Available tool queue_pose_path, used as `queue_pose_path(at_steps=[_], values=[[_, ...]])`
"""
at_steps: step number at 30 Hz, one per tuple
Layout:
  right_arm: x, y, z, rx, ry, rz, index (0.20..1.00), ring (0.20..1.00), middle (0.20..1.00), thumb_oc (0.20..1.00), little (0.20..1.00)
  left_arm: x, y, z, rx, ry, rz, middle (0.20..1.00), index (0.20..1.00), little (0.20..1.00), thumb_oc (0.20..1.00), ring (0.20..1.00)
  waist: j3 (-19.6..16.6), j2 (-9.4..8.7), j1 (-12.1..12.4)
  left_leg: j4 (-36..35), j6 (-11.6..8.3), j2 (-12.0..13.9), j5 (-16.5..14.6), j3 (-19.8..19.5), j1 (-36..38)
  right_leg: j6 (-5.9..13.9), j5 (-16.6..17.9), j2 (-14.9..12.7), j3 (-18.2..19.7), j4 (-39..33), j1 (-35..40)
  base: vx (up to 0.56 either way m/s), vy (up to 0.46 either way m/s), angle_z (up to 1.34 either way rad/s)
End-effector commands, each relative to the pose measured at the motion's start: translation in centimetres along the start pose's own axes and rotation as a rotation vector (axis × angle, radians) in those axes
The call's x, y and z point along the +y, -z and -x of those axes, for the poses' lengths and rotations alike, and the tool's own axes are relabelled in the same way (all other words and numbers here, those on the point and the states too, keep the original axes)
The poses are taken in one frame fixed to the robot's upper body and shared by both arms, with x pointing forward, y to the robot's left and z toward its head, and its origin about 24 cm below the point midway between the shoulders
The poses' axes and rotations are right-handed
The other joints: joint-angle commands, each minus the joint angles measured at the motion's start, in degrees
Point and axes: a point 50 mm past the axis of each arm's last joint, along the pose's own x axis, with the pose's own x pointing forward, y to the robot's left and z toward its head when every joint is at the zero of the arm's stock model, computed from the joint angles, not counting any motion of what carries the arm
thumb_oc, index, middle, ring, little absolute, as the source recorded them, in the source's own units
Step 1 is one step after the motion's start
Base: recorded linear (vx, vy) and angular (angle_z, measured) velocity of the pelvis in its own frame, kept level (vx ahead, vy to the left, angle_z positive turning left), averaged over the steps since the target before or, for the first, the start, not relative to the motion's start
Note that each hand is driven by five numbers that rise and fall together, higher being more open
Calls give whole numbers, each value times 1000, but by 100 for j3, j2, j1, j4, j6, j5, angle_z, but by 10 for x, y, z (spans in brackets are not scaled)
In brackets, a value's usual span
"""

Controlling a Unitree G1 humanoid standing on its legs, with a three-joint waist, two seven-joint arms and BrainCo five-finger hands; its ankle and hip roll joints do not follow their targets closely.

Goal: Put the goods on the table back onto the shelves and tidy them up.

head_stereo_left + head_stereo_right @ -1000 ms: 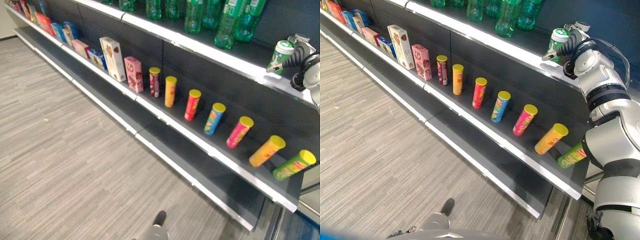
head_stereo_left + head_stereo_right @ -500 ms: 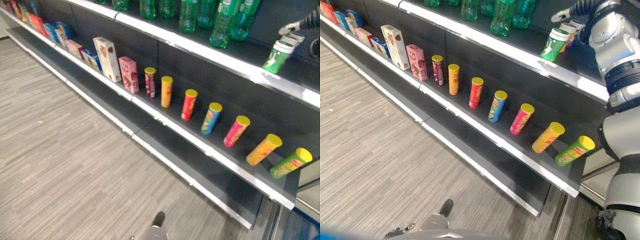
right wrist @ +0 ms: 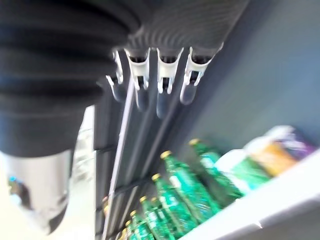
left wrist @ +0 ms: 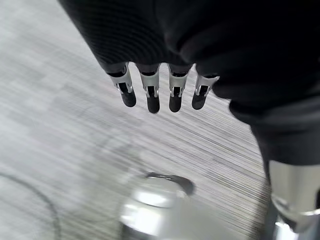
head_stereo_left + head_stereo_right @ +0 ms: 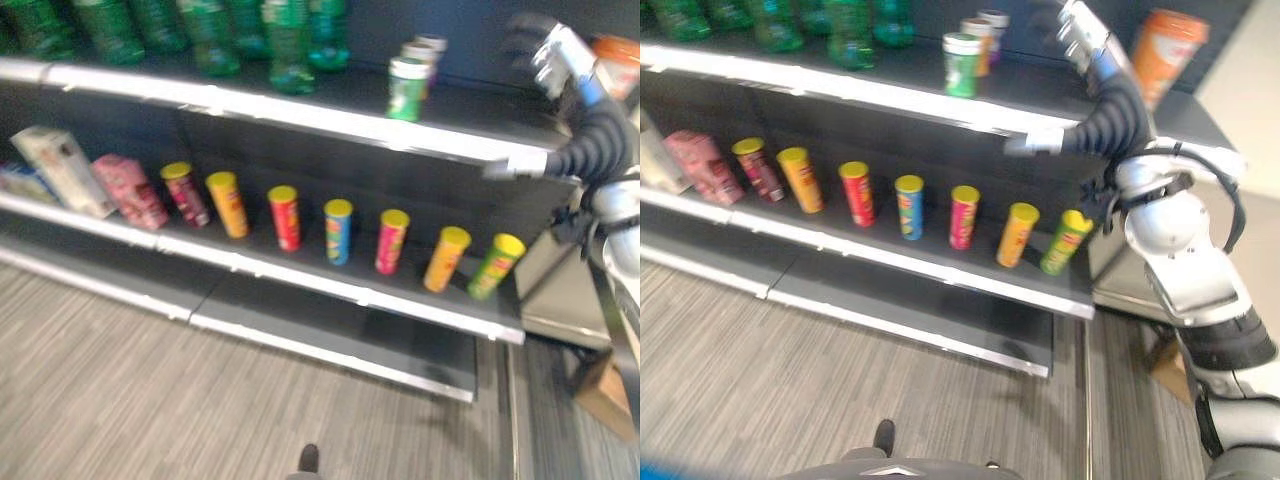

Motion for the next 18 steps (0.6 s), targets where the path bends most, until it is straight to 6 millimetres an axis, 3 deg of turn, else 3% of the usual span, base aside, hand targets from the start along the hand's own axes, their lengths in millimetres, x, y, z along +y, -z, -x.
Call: queue_pose_path(at_steps=[1, 5, 6, 7, 9, 10, 11, 13, 14, 16, 17, 18], values=[[-5, -17, -23, -165, -23, -201, 1000, 1000, 1000, 1000, 1000, 9, -29, -4, -90, 6, -85, 1000, 1000, 1000, 1000, 1000, 27, -325, 245, 189, 54, 33, -1100, 458, 534, 71, -462, -86, 315, 342, -386, -12, 62, -73], [23, 7, -1, -48, -83, -387, 1000, 1000, 1000, 1000, 1000, 4, -39, -3, -135, 30, -111, 1000, 1000, 1000, 1000, 1000, 43, -274, 41, 181, 79, 44, -1149, 719, 652, 86, -412, -101, 537, 371, -465, -4, 62, -46], [43, 24, 11, 60, -140, -457, 1000, 1000, 1000, 1000, 1000, 3, -45, -3, -154, 43, -126, 1000, 1000, 1000, 1000, 1000, 52, -250, -33, 173, 87, 42, -1169, 807, 709, 88, -395, -116, 616, 370, -471, 6, 54, -49], [43, 24, 11, 60, -141, -458, 1000, 1000, 1000, 1000, 1000, 3, -45, -3, -154, 43, -126, 1000, 1000, 1000, 1000, 1000, 53, -251, -30, 170, 87, 42, -1169, 811, 714, 88, -396, -116, 620, 370, -469, -7, 55, -40], [70, 42, 25, 173, -203, -584, 1000, 1000, 1000, 1000, 1000, 0, -53, -3, -185, 48, -143, 1000, 1000, 1000, 1000, 1000, 74, -230, -99, 180, 89, 28, -1174, 887, 727, 97, -365, -138, 666, 377, -501, -24, 38, -21], [70, 42, 25, 173, -203, -584, 1000, 1000, 1000, 1000, 1000, 0, -53, -3, -185, 48, -143, 1000, 1000, 1000, 1000, 1000, 74, -230, -99, 180, 89, 28, -1175, 889, 729, 97, -366, -138, 667, 377, -500, -40, 55, -20], [98, 67, 48, 350, -293, -608, 1000, 1000, 1000, 1000, 1000, -2, -62, -2, -212, 54, -149, 1000, 1000, 1000, 1000, 1000, 98, -220, -152, 170, 95, 6, -1178, 948, 735, 118, -330, -160, 706, 371, -527, -40, 50, -13], [112, 88, 72, 505, -337, -564, 1000, 1000, 1000, 1000, 1000, -4, -70, -2, -239, 63, -166, 1000, 1000, 1000, 1000, 1000, 130, -211, -172, 186, 102, -5, -1177, 961, 714, 132, -322, -185, 702, 382, -551, -46, 42, -10], [112, 88, 72, 505, -337, -564, 1000, 1000, 1000, 1000, 1000, -3, -70, -2, -238, 63, -166, 1000, 1000, 1000, 1000, 1000, 131, -212, -175, 187, 102, -5, -1178, 960, 715, 133, -323, -185, 701, 382, -549, -31, 29, -6], [129, 118, 106, 710, -385, -493, 1000, 1000, 1000, 1000, 1000, -6, -75, -2, -252, 75, -188, 1000, 1000, 1000, 1000, 1000, 155, -210, -176, 183, 123, -28, -1179, 948, 705, 148, -307, -222, 657, 391, -544, -31, 45, -1], [133, 148, 143, 915, -422, -299, 1000, 1000, 1000, 1000, 1000, -8, -78, -2, -258, 87, -230, 1000, 1000, 1000, 1000, 1000, 184, -206, -145, 182, 160, -71, -1210, 912, 719, 175, -315, -255, 608, 403, -508, -29, 41, 1], [134, 149, 142, 913, -422, -299, 1000, 1000, 1000, 1000, 1000, -8, -79, -2, -259, 86, -230, 1000, 1000, 1000, 1000, 1000, 173, -213, -149, 185, 162, -74, -1203, 911, 700, 175, -307, -258, 608, 400, -524, -26, 33, 0]])
